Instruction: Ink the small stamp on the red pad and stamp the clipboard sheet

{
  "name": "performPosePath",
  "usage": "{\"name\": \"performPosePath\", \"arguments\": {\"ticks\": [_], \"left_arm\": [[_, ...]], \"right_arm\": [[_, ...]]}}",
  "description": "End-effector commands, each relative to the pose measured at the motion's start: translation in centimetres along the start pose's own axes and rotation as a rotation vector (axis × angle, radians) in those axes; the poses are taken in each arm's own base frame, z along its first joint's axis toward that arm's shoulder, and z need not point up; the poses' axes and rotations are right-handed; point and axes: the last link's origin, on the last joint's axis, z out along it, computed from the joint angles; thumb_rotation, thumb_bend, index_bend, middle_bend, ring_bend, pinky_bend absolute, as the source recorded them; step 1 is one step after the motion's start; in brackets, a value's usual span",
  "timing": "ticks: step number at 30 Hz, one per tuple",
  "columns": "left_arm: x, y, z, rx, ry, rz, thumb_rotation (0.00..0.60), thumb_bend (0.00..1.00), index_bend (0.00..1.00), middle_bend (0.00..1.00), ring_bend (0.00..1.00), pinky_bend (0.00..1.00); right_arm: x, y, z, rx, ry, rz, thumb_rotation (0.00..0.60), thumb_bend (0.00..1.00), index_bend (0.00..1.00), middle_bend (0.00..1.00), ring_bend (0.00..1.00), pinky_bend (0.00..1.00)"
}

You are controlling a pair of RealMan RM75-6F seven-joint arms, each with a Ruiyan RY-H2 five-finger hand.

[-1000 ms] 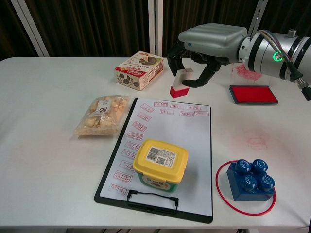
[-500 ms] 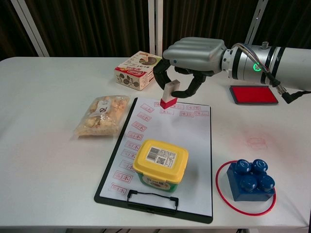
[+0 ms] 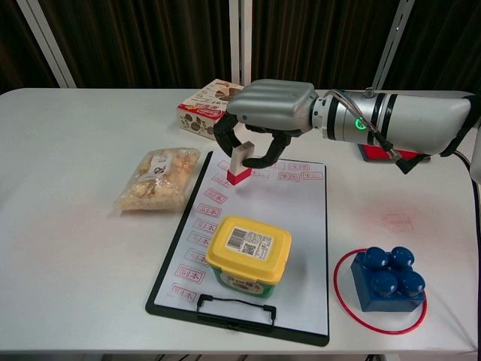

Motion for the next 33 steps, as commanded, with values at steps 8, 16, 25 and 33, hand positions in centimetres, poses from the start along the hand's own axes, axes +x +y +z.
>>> {"name": "performPosePath", "arguments": {"ticks": [8,16,25,33], "left_arm": [[0.1,-0.2,0.0,0.0,0.002,0.0,0.6,0.0,0.07,0.07,0.05,0.16],[0.0,-0.4,-0.1,0.006,0.0,-0.001,0.6,0.0,0.07,0.07,0.05,0.16],[-0.1,-0.4,0.0,0.005,0.0,-0.003,0.6,0.0,0.07,0.07,0.05,0.16],[0.0,-0.5,0.0,0.006,-0.002,0.0,0.6,0.0,0.07,0.07,0.05,0.16]], "right_arm": [[-0.9,-0.1,0.4,0.0,-0.021,-0.001,0.6,0.44,0.98,0.82,0.91,1.0],[-1.4,0.2,0.4,-0.012,-0.046,-0.016,0.6,0.44,0.98,0.82,0.91,1.0],[-1.5,0.4,0.4,-0.019,-0.052,-0.016,0.6,0.44,0.98,0.83,0.91,1.0],[-2.0,0.4,0.5,-0.034,-0.056,-0.017,0.6,0.44,1.0,0.84,0.91,1.0]]}}
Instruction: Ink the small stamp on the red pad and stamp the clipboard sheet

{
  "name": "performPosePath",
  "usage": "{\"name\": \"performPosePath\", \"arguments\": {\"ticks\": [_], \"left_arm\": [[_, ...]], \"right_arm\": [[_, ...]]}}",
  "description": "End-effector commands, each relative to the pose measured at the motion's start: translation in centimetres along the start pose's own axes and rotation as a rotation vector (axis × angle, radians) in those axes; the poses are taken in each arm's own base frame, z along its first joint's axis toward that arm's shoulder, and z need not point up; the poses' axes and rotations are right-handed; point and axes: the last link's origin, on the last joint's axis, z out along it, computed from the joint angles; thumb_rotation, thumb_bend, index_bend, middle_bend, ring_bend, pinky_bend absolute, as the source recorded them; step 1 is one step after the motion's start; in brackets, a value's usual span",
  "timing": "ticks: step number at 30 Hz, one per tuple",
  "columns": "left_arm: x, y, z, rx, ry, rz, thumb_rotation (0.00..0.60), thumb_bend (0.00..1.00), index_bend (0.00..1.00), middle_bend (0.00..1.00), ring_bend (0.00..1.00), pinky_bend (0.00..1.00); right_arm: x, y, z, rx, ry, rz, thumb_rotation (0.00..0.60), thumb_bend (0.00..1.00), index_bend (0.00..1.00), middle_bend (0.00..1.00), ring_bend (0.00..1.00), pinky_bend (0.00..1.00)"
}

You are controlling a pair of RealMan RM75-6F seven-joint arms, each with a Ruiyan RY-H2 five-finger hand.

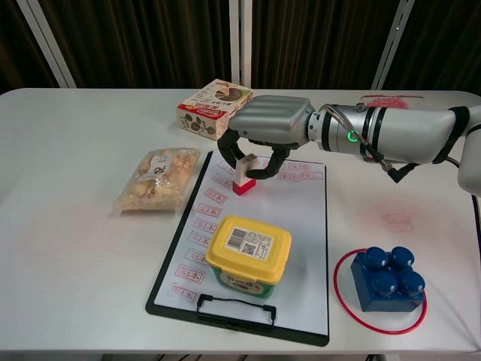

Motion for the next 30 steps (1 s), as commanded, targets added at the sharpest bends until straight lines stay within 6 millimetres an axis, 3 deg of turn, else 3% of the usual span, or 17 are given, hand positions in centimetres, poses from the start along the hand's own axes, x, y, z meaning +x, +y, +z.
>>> {"name": "performPosePath", "arguments": {"ticks": [1,20,30], "left_arm": [[0.0,0.0,0.0,-0.001,0.0,0.0,0.6,0.0,0.07,0.07,0.05,0.16],[-0.1,-0.2,-0.1,0.004,0.003,-0.005,0.6,0.0,0.07,0.07,0.05,0.16],[0.1,-0.3,-0.1,0.006,0.005,-0.003,0.6,0.0,0.07,0.07,0.05,0.16]], "right_arm": [[-0.2,0.0,0.0,-0.005,-0.003,-0.001,0.6,0.44,1.0,0.84,0.91,1.0],[-1.6,-0.4,0.1,-0.019,-0.033,-0.035,0.6,0.44,1.0,0.87,0.91,1.0],[-1.0,-0.3,0.1,-0.023,0.002,-0.01,0.6,0.44,1.0,0.87,0.91,1.0]]}}
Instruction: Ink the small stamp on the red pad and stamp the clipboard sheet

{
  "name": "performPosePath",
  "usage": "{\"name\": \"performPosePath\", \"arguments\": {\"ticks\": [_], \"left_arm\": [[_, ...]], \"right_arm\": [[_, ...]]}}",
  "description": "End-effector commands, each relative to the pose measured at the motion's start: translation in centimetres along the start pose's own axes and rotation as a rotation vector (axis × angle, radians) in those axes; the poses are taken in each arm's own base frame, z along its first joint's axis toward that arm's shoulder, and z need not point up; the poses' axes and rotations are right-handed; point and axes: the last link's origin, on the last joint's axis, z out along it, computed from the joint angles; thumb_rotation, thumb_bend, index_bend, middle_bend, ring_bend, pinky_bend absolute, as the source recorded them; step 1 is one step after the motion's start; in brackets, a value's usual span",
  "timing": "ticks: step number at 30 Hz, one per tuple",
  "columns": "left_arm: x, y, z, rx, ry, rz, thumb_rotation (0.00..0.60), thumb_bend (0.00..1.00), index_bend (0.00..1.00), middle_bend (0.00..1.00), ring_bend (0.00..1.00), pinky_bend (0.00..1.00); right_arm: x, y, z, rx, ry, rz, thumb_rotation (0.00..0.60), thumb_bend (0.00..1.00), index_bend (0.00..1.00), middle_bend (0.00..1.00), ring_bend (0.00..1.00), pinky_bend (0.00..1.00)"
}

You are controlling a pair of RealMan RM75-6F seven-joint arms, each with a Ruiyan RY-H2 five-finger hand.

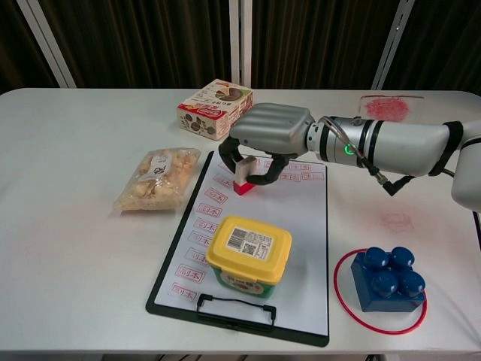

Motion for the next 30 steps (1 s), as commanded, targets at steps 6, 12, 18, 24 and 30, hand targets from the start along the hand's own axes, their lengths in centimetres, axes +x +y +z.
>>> {"name": "performPosePath", "arguments": {"ticks": [6,12,18,24,30], "left_arm": [[0.3,0.0,0.0,0.001,0.004,0.005,0.6,0.0,0.07,0.07,0.05,0.16],[0.1,0.6,0.0,-0.013,0.002,0.003,0.6,0.0,0.07,0.07,0.05,0.16],[0.1,1.0,-0.1,-0.02,0.001,0.008,0.6,0.0,0.07,0.07,0.05,0.16],[0.0,1.5,-0.2,-0.03,-0.003,0.012,0.6,0.0,0.07,0.07,0.05,0.16],[-0.5,2.1,-0.2,-0.042,-0.015,0.011,0.6,0.0,0.07,0.07,0.05,0.16]], "right_arm": [[3.4,1.1,-0.7,-0.003,0.15,0.064,0.6,0.44,1.0,0.88,0.91,1.0],[6.4,2.6,-2.9,-0.021,0.234,0.096,0.6,0.44,1.0,0.88,0.91,1.0],[6.2,3.7,-6.9,-0.063,0.207,0.116,0.6,0.44,1.0,0.88,0.91,1.0],[3.3,4.5,-12.8,-0.122,0.12,0.116,0.6,0.44,1.0,0.88,0.91,1.0],[0.4,4.8,-18.8,-0.194,0.067,0.113,0.6,0.44,1.0,0.89,0.91,1.0]]}}
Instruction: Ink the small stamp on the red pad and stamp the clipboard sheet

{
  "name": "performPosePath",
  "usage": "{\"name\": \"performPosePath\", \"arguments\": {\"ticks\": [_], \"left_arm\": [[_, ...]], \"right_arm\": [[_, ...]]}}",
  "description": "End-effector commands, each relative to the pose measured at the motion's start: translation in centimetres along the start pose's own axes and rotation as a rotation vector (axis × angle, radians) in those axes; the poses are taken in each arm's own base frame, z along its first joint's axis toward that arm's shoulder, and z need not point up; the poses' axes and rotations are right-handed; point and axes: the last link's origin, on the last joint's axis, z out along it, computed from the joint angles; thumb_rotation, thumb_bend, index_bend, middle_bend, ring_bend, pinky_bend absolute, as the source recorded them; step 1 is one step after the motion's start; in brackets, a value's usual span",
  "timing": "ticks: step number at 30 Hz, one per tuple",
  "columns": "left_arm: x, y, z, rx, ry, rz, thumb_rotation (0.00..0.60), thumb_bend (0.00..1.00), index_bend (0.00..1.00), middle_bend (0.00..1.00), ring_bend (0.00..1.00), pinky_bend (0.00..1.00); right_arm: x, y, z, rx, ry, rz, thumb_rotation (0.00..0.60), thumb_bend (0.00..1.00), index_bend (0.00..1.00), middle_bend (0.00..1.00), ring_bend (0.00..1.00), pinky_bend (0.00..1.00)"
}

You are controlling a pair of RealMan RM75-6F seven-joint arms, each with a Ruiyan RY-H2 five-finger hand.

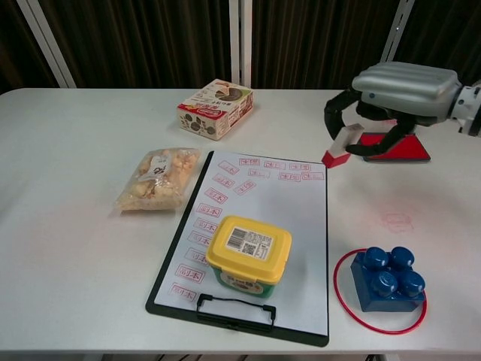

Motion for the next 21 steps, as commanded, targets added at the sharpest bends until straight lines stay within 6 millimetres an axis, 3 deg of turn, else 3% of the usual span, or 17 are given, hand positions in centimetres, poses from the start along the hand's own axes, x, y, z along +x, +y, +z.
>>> {"name": "performPosePath", "arguments": {"ticks": [1,8,21], "left_arm": [[-0.1,0.3,0.1,-0.01,-0.003,0.001,0.6,0.0,0.07,0.07,0.05,0.16],[-0.3,1.1,0.3,-0.029,-0.007,0.007,0.6,0.0,0.07,0.07,0.05,0.16],[-0.3,1.3,0.1,-0.029,-0.011,0.011,0.6,0.0,0.07,0.07,0.05,0.16]], "right_arm": [[-1.3,0.8,-3.8,-0.034,-0.035,-0.021,0.6,0.44,1.0,0.89,0.91,1.0],[-3.2,1.1,-7.3,-0.05,-0.07,-0.067,0.6,0.45,1.0,0.89,0.91,1.0],[-5.6,1.3,-7.7,-0.1,-0.086,-0.05,0.6,0.41,0.99,0.87,0.91,1.0]]}}
